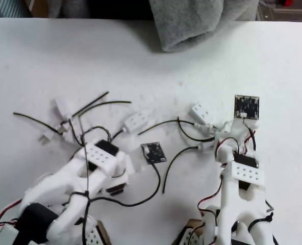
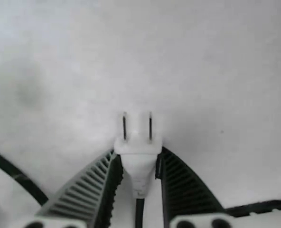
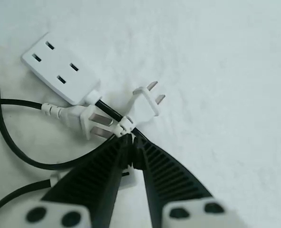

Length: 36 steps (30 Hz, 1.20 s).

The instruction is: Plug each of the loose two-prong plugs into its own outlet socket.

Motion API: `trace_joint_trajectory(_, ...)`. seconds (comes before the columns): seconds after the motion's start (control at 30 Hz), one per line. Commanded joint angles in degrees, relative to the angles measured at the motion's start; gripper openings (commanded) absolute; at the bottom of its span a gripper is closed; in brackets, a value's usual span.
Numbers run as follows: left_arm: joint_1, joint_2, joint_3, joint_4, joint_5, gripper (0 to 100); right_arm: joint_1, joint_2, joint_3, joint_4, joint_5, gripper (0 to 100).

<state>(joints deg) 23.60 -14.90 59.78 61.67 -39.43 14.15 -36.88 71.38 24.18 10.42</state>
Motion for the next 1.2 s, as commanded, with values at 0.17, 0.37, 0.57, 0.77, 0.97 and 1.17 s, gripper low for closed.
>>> trace_joint_trajectory(0.17,-1.5,-7.6,2.4,-0.4,0.8,5,-0.3,-0.6,-0.4,-0.7,0.4,2.1)
trace_joint_trajectory(0.37,-1.5,-23.6,10.1,-0.1,0.8,18,-0.3,-0.6,-0.4,-0.7,0.4,2.1)
trace_joint_trajectory(0.57,-1.2,-32.2,13.8,0.0,0.5,19,-0.3,-0.6,-0.4,-0.7,0.4,2.1)
trace_joint_trajectory(0.77,-1.2,-32.2,14.0,0.0,0.4,20,-0.4,-0.6,-0.4,-0.7,0.4,2.1)
trace_joint_trajectory(0.97,-1.2,-27.3,12.1,-0.4,0.4,20,-0.4,-0.6,-0.4,-0.7,0.4,2.1)
trace_joint_trajectory(1.17,-1.1,-15.4,6.2,-1.2,0.6,19,-0.4,-0.6,-0.4,-0.7,0.4,2.1)
